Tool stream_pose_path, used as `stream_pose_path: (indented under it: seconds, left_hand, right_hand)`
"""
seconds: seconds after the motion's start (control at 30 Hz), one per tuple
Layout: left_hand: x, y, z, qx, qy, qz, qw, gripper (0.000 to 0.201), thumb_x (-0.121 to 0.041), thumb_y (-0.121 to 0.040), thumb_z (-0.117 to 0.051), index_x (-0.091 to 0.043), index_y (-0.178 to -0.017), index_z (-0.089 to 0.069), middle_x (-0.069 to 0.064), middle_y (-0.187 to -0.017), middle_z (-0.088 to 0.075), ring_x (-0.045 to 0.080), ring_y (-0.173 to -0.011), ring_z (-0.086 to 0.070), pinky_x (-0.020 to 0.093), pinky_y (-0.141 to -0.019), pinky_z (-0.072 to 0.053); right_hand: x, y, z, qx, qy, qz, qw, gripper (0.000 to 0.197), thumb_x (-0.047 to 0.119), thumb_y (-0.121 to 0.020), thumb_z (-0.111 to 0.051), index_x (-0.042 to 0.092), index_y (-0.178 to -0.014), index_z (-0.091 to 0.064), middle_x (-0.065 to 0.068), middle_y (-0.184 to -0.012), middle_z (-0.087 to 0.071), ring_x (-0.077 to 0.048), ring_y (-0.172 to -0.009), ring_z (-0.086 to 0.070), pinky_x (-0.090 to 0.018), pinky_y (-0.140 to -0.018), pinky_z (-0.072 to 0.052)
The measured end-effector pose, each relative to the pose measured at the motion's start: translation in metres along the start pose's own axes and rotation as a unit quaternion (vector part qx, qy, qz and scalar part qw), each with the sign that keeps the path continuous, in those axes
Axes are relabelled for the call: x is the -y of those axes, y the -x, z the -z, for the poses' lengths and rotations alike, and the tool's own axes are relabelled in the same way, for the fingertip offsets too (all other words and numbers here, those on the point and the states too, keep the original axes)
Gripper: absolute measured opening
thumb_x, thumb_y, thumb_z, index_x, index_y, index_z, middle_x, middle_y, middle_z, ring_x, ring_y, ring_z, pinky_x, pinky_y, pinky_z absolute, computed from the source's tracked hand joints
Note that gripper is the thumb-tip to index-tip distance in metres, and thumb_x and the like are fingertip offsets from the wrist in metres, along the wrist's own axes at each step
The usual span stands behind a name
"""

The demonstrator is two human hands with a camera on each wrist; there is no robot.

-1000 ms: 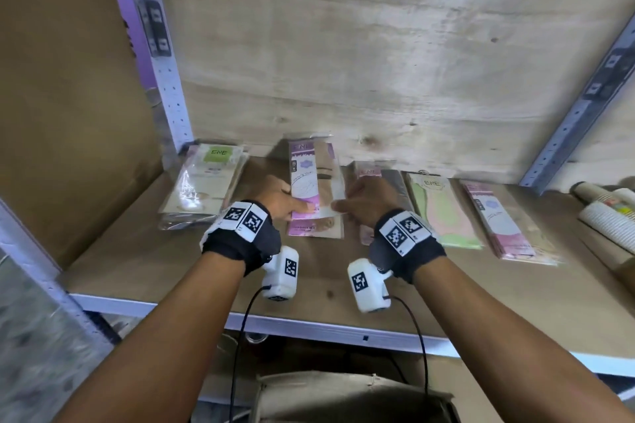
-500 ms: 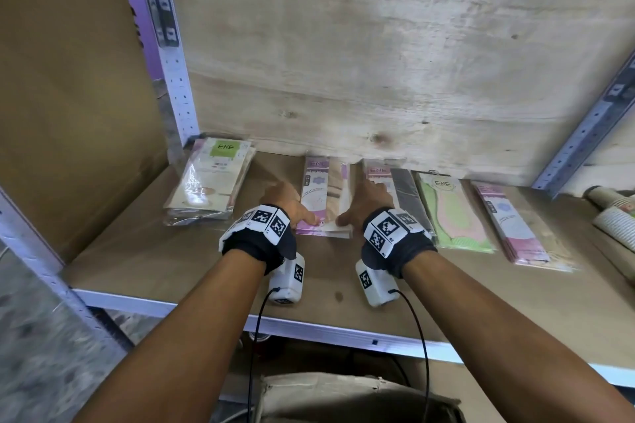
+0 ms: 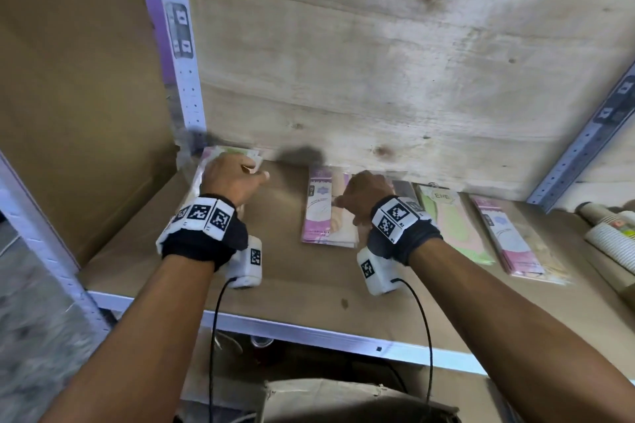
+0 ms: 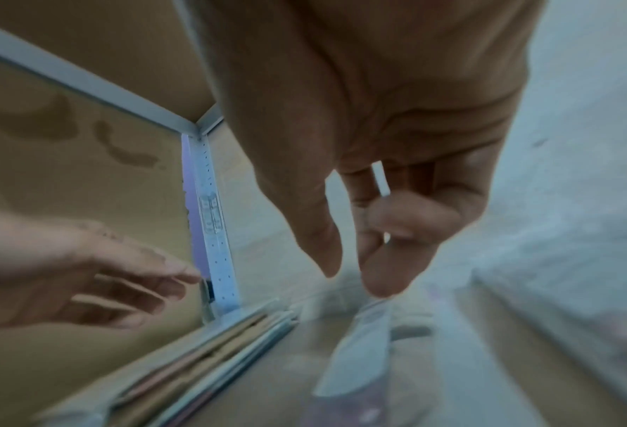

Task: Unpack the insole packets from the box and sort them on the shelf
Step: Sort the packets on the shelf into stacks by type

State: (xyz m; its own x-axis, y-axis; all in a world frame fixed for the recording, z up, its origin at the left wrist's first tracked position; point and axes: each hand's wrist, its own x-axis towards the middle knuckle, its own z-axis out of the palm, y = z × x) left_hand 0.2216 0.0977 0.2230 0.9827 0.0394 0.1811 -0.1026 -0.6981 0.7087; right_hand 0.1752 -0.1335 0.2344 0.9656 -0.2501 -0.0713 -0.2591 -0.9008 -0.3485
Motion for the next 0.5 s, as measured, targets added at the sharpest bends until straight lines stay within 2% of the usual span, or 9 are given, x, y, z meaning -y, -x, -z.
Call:
stream_pose_path:
  seconds: [0.07, 0.1, 0.13, 0.2, 0.27, 0.33, 0.37, 0.43, 0.5]
  left_hand:
    - [0.015, -0.002, 0.017, -0.031, -0.004, 0.004, 1.0, 0.036, -0.033, -0.081, -0.073, -0.016, -0.113, -0.073, 0.008, -0.123, -0.069, 0.029, -0.115, -0.061, 0.033, -0.102, -0.045]
    - [0.025, -0.003, 0.024, -0.034, -0.011, 0.014, 0.999, 0.037, -0.031, -0.082, -0.073, -0.015, -0.115, -0.072, 0.01, -0.123, -0.068, 0.03, -0.115, -0.061, 0.034, -0.101, -0.045]
    - [0.034, -0.004, 0.032, -0.028, -0.014, 0.025, 0.999, 0.037, -0.03, -0.084, -0.072, -0.011, -0.116, -0.071, 0.013, -0.123, -0.067, 0.032, -0.114, -0.061, 0.035, -0.1, -0.046]
    - [0.051, -0.005, 0.043, 0.004, -0.014, 0.043, 0.999, 0.03, -0.028, -0.085, -0.071, -0.006, -0.105, -0.07, 0.014, -0.114, -0.068, 0.034, -0.109, -0.063, 0.035, -0.093, -0.049]
    - [0.061, -0.004, 0.05, 0.04, -0.018, 0.052, 0.998, 0.022, -0.029, -0.087, -0.07, -0.011, -0.099, -0.066, 0.012, -0.108, -0.068, 0.032, -0.104, -0.064, 0.033, -0.087, -0.047]
    - [0.066, -0.004, 0.055, 0.075, -0.021, 0.05, 0.996, 0.029, -0.034, -0.087, -0.069, -0.008, -0.1, -0.065, 0.013, -0.115, -0.069, 0.031, -0.105, -0.065, 0.035, -0.093, -0.049]
    - [0.068, -0.003, 0.056, 0.09, -0.024, 0.051, 0.994, 0.039, -0.037, -0.087, -0.069, -0.004, -0.108, -0.068, 0.013, -0.119, -0.069, 0.031, -0.108, -0.064, 0.038, -0.097, -0.049]
    - [0.07, -0.001, 0.058, 0.112, -0.036, 0.047, 0.992, 0.047, -0.04, -0.087, -0.069, -0.005, -0.118, -0.069, 0.012, -0.123, -0.068, 0.029, -0.111, -0.063, 0.037, -0.1, -0.048]
    - [0.073, 0.0, 0.058, 0.12, -0.037, 0.043, 0.991, 0.044, -0.039, -0.087, -0.07, -0.008, -0.117, -0.07, 0.009, -0.124, -0.067, 0.024, -0.111, -0.062, 0.03, -0.094, -0.047]
  right_hand:
    - [0.018, -0.004, -0.007, 0.022, -0.055, 0.029, 0.998, 0.019, 0.025, -0.088, -0.063, 0.008, -0.085, -0.071, -0.006, -0.068, -0.073, -0.022, -0.067, -0.073, -0.028, -0.074, -0.054]
    - [0.028, -0.006, -0.013, 0.033, -0.101, 0.038, 0.994, 0.014, 0.021, -0.088, -0.063, 0.01, -0.083, -0.07, -0.006, -0.068, -0.072, -0.021, -0.06, -0.072, -0.031, -0.071, -0.059]
    - [0.039, -0.007, -0.02, 0.049, -0.16, 0.043, 0.985, 0.011, 0.016, -0.088, -0.063, 0.009, -0.081, -0.068, -0.007, -0.066, -0.069, -0.019, -0.052, -0.069, -0.03, -0.06, -0.06]
    - [0.061, -0.012, -0.037, 0.092, -0.264, 0.038, 0.959, 0.011, 0.004, -0.091, -0.06, 0.005, -0.08, -0.063, -0.01, -0.064, -0.063, -0.017, -0.04, -0.061, -0.025, -0.042, -0.052]
    - [0.083, -0.015, -0.054, 0.135, -0.333, 0.025, 0.933, 0.009, 0.0, -0.093, -0.058, 0.003, -0.085, -0.059, -0.011, -0.064, -0.06, -0.022, -0.044, -0.059, -0.027, -0.041, -0.049]
    - [0.102, -0.019, -0.07, 0.164, -0.378, 0.02, 0.911, 0.014, -0.001, -0.093, -0.056, 0.002, -0.08, -0.057, -0.012, -0.06, -0.056, -0.024, -0.05, -0.055, -0.031, -0.046, -0.047]
    - [0.11, -0.02, -0.077, 0.167, -0.387, 0.019, 0.907, 0.016, 0.002, -0.093, -0.059, 0.001, -0.078, -0.057, -0.012, -0.059, -0.054, -0.024, -0.05, -0.053, -0.031, -0.047, -0.047]
    - [0.123, -0.023, -0.089, 0.153, -0.388, 0.014, 0.909, 0.026, 0.018, -0.09, -0.07, 0.0, -0.073, -0.06, -0.012, -0.058, -0.057, -0.024, -0.045, -0.055, -0.029, -0.048, -0.048]
    - [0.13, -0.025, -0.097, 0.137, -0.369, 0.009, 0.919, 0.034, 0.03, -0.083, -0.078, 0.003, -0.069, -0.061, -0.01, -0.057, -0.064, -0.023, -0.044, -0.058, -0.03, -0.052, -0.052]
